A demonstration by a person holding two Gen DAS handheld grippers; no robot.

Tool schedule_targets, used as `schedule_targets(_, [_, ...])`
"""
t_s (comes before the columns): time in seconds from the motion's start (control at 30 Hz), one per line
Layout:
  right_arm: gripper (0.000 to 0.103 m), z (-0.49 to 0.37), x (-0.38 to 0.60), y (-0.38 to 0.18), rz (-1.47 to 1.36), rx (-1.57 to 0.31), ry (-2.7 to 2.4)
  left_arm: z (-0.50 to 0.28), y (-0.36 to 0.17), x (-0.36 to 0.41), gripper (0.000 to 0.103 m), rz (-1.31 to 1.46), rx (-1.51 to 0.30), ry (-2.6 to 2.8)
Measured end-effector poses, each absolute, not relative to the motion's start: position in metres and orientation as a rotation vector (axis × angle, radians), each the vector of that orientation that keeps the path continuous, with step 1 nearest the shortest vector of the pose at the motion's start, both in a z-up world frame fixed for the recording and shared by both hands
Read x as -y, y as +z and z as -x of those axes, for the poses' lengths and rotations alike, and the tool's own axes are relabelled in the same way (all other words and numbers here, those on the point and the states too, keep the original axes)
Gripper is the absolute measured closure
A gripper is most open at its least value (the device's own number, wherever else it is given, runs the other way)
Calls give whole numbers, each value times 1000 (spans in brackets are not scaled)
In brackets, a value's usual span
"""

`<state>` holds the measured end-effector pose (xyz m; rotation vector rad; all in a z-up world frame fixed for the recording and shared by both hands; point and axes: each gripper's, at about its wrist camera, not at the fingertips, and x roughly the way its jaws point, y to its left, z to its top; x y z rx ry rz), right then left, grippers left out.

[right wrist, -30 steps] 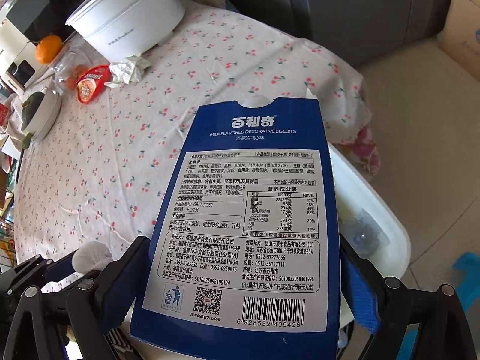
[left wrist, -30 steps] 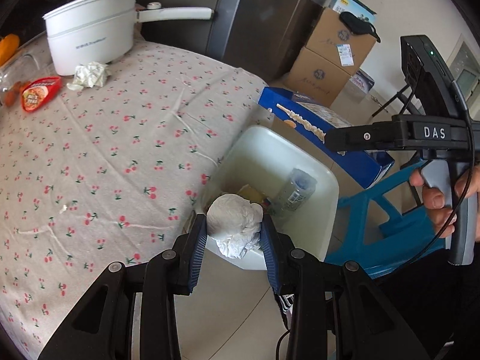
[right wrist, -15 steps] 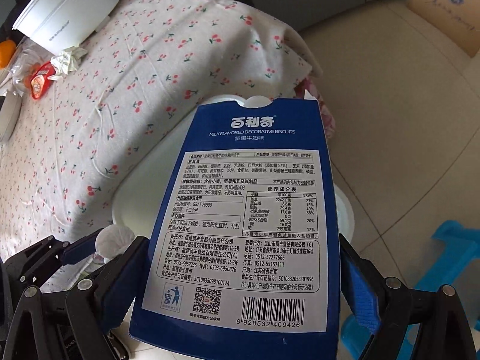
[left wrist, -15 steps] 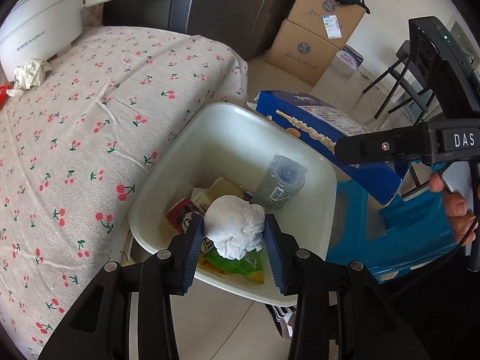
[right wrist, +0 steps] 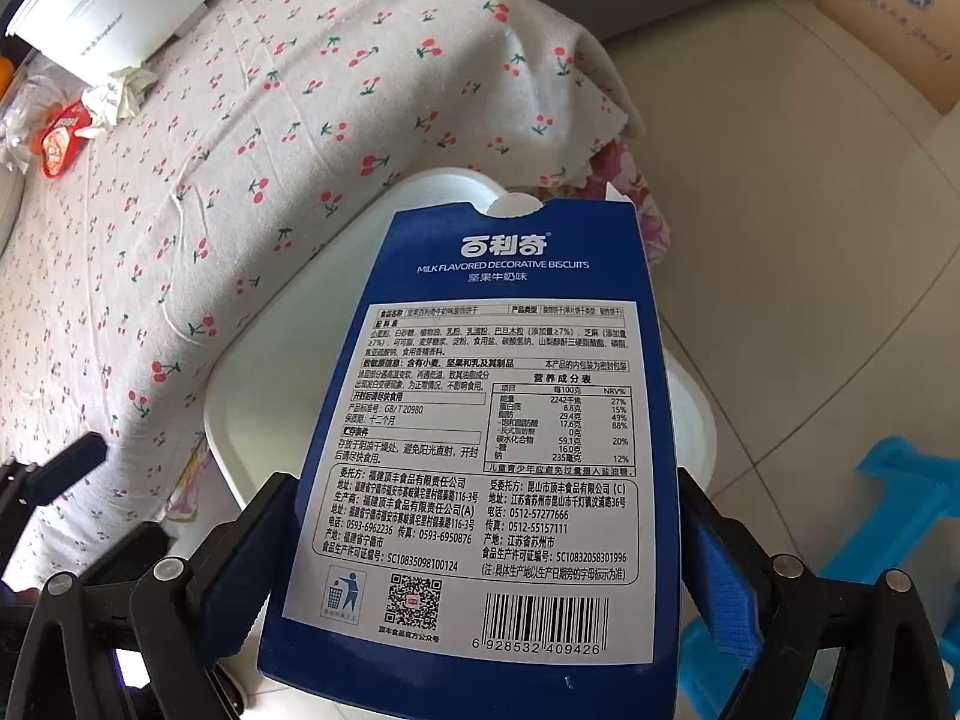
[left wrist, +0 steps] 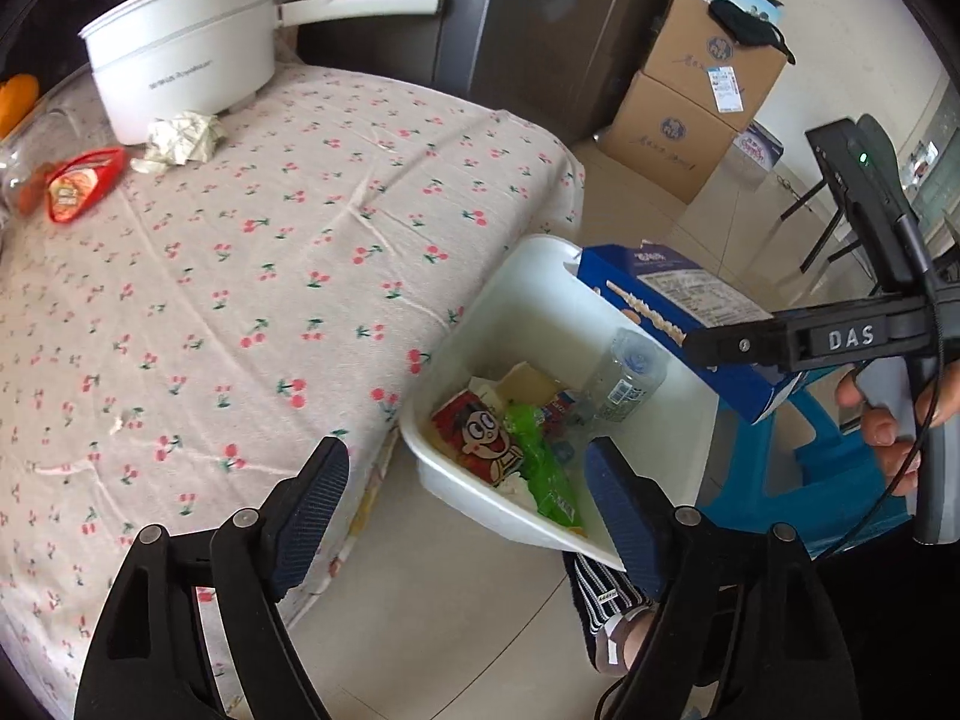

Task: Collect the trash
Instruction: 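Carry the tissue and blue box to the white bin and release both, then grasp the crumpled white paper beside the pot with the right tool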

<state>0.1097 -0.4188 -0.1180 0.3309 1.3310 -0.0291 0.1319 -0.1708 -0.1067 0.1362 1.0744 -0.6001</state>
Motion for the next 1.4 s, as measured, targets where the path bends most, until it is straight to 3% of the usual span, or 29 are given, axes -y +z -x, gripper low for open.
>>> schedule_targets(0.47, [6, -132, 358, -133, -231, -1404, -41, -120, -70, 54, 1, 0, -1044, -489])
schedule_targets(1.17, [4, -135, 256, -49, -112, -1051, 14, -116, -58, -57, 0, 65, -977, -242])
schedule_targets(1.4, [3, -143, 231, -37, -200, -966, 78, -122, -44, -84, 0, 131, -892, -91])
